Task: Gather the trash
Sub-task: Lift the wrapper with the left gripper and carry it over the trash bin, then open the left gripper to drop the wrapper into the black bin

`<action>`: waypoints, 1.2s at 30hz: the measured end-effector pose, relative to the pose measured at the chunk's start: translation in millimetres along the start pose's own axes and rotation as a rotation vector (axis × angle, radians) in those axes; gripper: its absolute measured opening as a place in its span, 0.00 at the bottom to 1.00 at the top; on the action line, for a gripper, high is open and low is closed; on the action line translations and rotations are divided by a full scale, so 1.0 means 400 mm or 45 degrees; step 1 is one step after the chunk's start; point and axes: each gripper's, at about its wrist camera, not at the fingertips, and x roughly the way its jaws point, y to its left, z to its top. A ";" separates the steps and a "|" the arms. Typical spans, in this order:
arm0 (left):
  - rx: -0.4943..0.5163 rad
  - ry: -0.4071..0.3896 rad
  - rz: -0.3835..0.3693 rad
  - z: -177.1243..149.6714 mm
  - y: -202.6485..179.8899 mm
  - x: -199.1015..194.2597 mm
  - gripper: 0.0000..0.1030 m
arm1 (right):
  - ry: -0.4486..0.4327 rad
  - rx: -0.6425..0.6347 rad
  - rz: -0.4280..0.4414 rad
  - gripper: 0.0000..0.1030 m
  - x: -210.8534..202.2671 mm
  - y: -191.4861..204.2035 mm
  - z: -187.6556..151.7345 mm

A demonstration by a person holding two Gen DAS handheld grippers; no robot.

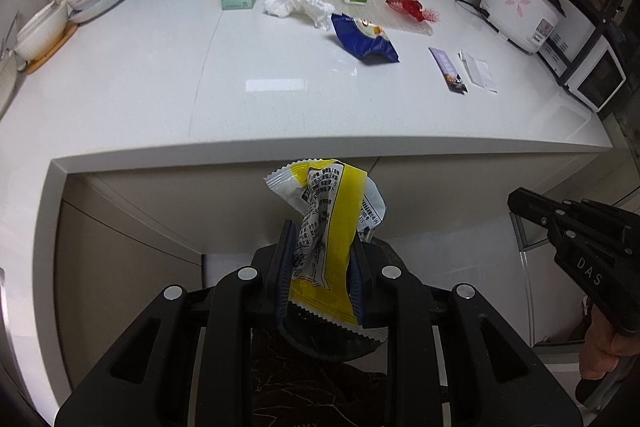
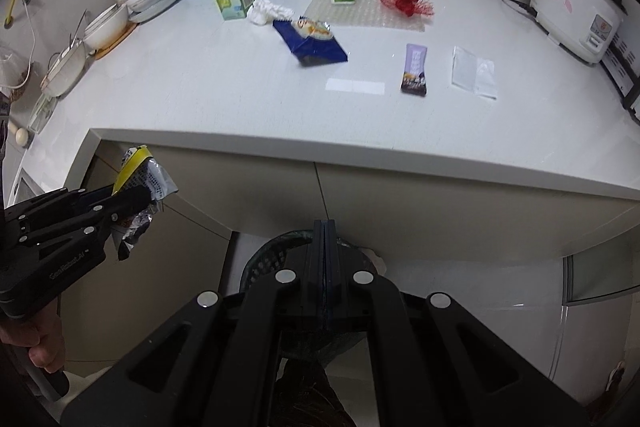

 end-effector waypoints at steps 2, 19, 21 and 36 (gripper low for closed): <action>-0.003 0.005 -0.006 -0.015 0.001 0.017 0.22 | 0.020 -0.008 0.001 0.00 0.018 0.003 -0.017; -0.015 0.059 0.008 -0.108 0.007 0.139 0.22 | 0.066 -0.040 0.052 0.00 0.177 0.003 -0.112; -0.028 0.071 -0.012 -0.114 0.012 0.153 0.22 | 0.077 -0.045 0.062 0.00 0.199 0.005 -0.121; -0.041 0.139 0.023 -0.169 0.050 0.245 0.22 | 0.202 -0.079 0.112 0.00 0.364 0.013 -0.172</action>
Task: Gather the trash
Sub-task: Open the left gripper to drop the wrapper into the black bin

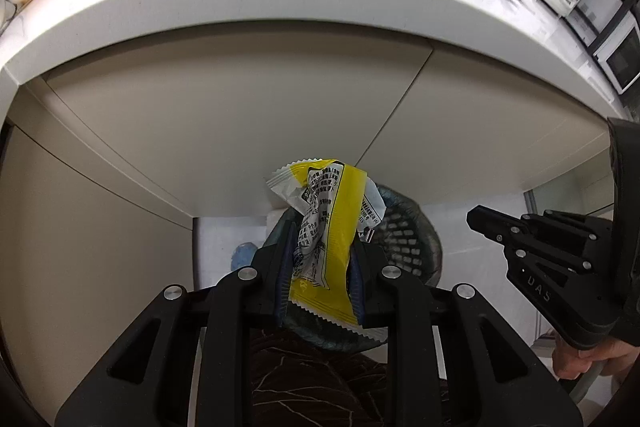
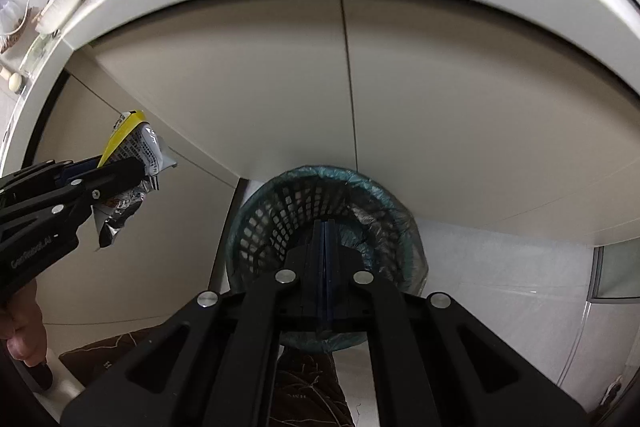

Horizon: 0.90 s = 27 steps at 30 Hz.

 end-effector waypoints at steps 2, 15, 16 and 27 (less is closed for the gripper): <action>0.003 0.007 0.003 -0.004 0.001 0.005 0.22 | 0.021 -0.010 0.006 0.02 0.015 0.003 -0.002; 0.008 0.036 0.010 0.001 -0.024 0.034 0.22 | 0.048 0.006 0.027 0.47 0.054 0.002 -0.009; 0.009 0.040 0.012 0.003 -0.028 0.037 0.23 | 0.043 0.012 0.021 0.51 0.054 0.000 -0.009; 0.014 0.069 0.004 0.017 -0.025 0.056 0.23 | 0.025 0.095 0.020 0.91 0.050 -0.033 -0.005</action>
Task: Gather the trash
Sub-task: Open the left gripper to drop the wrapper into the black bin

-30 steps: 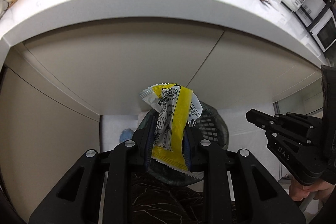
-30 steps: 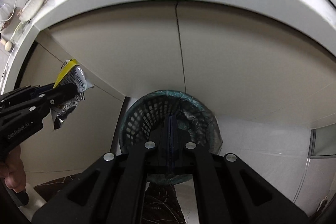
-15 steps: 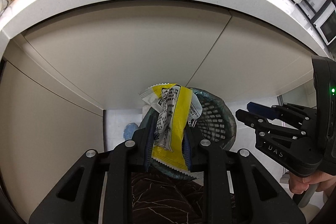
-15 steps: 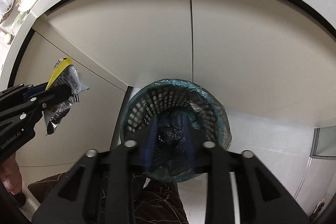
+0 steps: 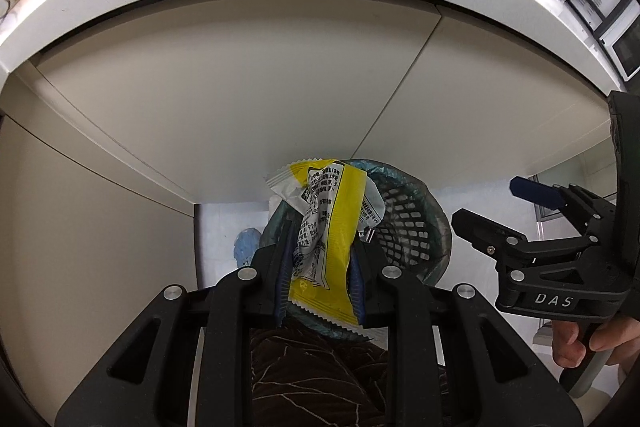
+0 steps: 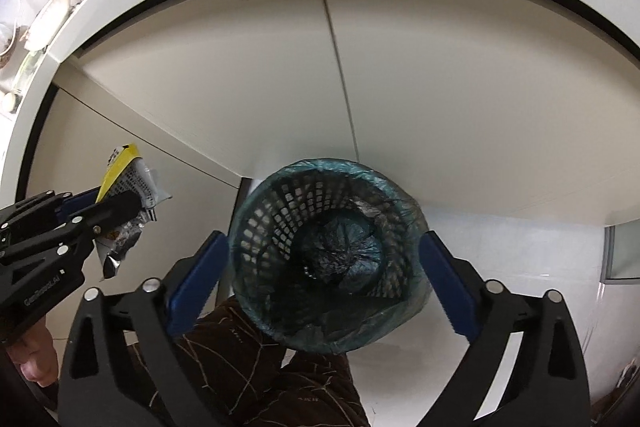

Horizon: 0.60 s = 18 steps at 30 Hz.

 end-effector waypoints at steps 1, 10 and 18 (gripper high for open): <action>0.002 0.002 -0.001 0.000 0.000 0.004 0.23 | -0.002 0.004 -0.015 0.92 0.000 -0.004 -0.001; 0.060 0.039 -0.026 0.010 -0.018 0.055 0.23 | -0.026 0.057 -0.156 0.92 -0.022 -0.052 -0.015; 0.100 0.066 -0.027 0.019 -0.042 0.113 0.30 | -0.033 0.125 -0.216 0.92 -0.032 -0.106 -0.027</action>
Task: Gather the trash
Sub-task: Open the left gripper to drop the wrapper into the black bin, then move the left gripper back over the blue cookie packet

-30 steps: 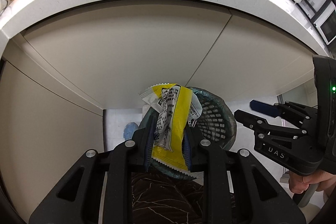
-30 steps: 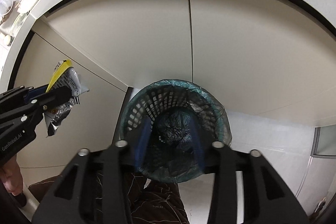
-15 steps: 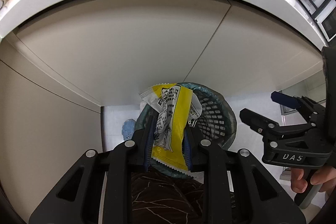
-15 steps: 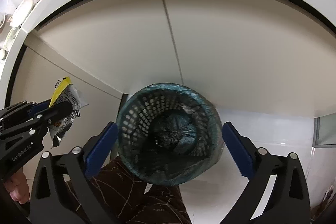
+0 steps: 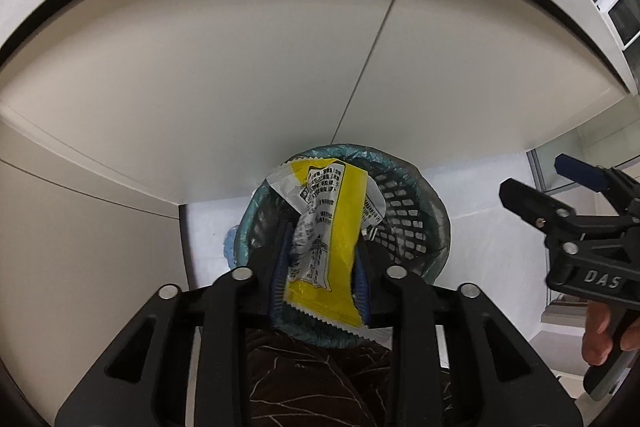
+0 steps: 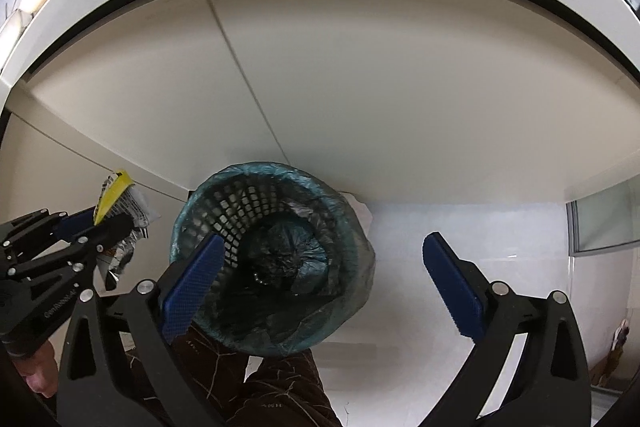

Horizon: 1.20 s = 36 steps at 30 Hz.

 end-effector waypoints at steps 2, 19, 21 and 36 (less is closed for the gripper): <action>0.004 0.006 -0.009 -0.004 -0.003 0.004 0.35 | 0.000 0.010 -0.003 0.92 -0.001 -0.009 -0.003; -0.032 -0.063 0.021 -0.023 -0.015 -0.004 0.88 | -0.008 0.056 -0.031 0.93 -0.020 -0.050 -0.007; -0.051 -0.081 0.033 -0.015 -0.007 -0.025 0.92 | -0.023 0.061 -0.038 0.93 -0.034 -0.055 0.002; -0.131 -0.245 0.046 0.104 0.008 -0.256 0.94 | -0.133 0.068 -0.104 0.92 -0.224 -0.095 0.142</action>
